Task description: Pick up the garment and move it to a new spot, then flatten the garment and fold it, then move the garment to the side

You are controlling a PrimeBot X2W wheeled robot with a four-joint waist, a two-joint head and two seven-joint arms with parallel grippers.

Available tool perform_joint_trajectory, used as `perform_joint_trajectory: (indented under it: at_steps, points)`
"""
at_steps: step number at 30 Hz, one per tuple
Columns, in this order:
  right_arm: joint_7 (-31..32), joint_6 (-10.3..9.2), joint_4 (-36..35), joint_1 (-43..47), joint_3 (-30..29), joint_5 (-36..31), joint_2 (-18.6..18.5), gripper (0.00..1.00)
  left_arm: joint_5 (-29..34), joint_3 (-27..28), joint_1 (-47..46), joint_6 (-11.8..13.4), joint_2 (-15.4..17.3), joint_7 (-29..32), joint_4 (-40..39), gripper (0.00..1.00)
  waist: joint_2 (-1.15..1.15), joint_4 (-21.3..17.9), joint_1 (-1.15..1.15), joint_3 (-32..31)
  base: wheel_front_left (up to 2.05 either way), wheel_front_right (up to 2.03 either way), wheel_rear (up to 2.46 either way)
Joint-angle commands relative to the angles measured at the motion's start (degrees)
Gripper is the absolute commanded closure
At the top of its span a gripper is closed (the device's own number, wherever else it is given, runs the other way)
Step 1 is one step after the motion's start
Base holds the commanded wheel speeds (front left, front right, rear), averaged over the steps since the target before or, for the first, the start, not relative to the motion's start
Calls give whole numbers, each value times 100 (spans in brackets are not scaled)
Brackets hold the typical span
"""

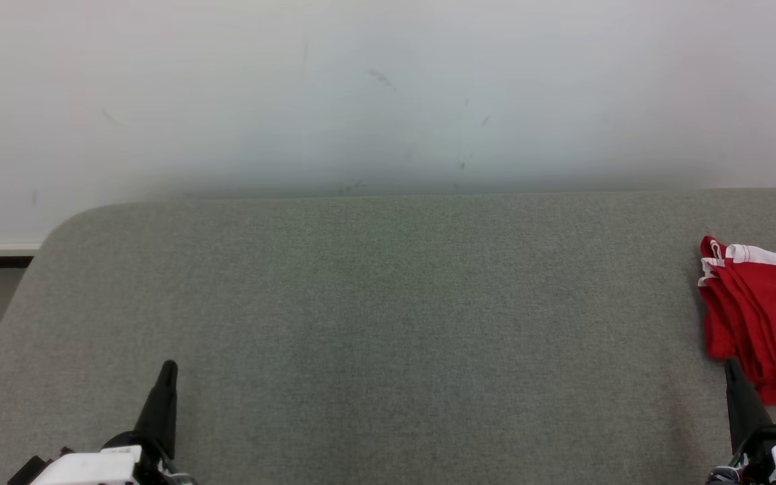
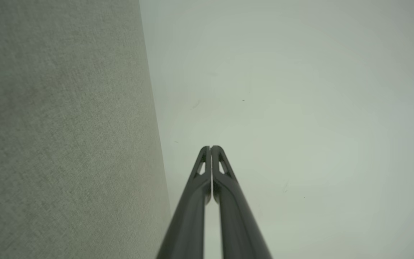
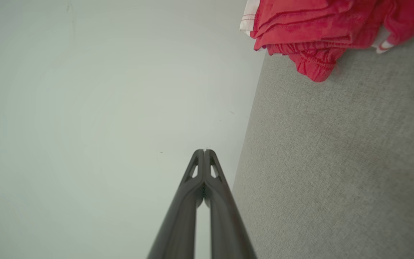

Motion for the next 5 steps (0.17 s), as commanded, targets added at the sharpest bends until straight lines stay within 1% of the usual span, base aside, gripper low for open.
perform_joint_trajectory:
  at_steps: [1,5]
  points:
    - [16,-10,17,-68,-25,-40,-4,100,-81,13,-43,-33,36,22,-16,100,0,0,0,0,0,0,0]
    - [17,-10,17,-68,-25,-41,-4,100,-81,13,-43,-33,36,22,-16,100,0,0,0,0,0,0,0]
